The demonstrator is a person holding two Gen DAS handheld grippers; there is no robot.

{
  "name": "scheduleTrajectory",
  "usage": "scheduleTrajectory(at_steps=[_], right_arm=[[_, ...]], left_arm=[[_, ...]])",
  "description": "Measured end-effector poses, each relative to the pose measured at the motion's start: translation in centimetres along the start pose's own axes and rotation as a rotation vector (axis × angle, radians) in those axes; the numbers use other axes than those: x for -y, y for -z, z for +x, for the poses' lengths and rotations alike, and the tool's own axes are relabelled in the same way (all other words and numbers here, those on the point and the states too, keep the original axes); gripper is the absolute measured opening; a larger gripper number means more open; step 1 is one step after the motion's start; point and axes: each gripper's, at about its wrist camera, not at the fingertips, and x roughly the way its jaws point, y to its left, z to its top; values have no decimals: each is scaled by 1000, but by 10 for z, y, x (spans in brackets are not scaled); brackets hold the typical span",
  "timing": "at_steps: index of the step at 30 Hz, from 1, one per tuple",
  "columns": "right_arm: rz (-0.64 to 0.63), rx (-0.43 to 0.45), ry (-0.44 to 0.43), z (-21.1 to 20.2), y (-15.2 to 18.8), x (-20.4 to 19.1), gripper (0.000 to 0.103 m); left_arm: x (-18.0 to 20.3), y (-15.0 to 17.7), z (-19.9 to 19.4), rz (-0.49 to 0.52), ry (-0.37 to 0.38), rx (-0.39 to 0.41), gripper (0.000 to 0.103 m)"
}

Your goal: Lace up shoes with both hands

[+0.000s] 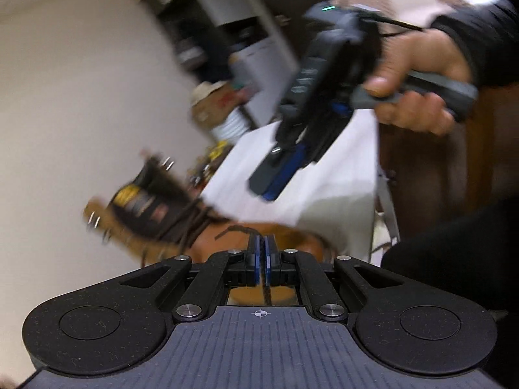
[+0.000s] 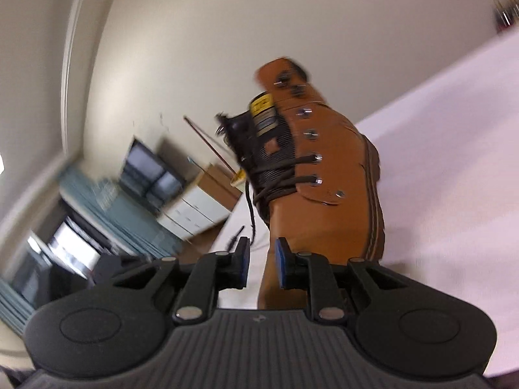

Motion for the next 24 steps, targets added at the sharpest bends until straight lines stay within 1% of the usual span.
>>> scheduleTrajectory(at_steps=[2, 4, 6, 8, 9, 10, 12, 13, 15, 17, 18, 20, 22, 24], right_arm=[[76, -14, -36, 2, -2, 13, 23], [110, -36, -60, 8, -4, 19, 24], [167, -63, -108, 14, -8, 28, 24], [181, -80, -113, 18, -7, 28, 23], [180, -80, -120, 18, -6, 28, 16], [177, -81, -126, 18, -6, 27, 5], [172, -57, -143, 14, -4, 26, 4], [169, -46, -139, 12, -4, 26, 4], [164, 8, -118, 6, -2, 25, 4], [182, 42, -110, 2, 1, 27, 4], [190, 60, -105, 0, 3, 28, 4], [209, 91, -103, -2, 7, 31, 4], [229, 105, -114, -2, 11, 33, 4], [236, 103, -123, -1, 12, 34, 4]], left_arm=[[3, -3, 2, 27, 17, 9, 3], [7, -7, 4, 61, 35, 16, 3], [10, -9, 5, 79, 36, 17, 3], [12, -8, 8, 88, 36, 4, 3], [13, -7, 10, 90, 35, -4, 3], [13, -6, 11, 87, 33, -15, 3], [10, -2, 18, 57, 1, -56, 5], [8, 1, 23, 37, -20, -81, 6], [4, 3, 24, -19, -50, -95, 9], [2, 1, 24, -84, -73, -86, 23], [1, -1, 25, -109, -83, -77, 34], [2, -7, 24, -128, -101, -52, 34], [4, -15, 29, -147, -111, -30, 34], [7, -22, 35, -136, -117, -29, 32]])
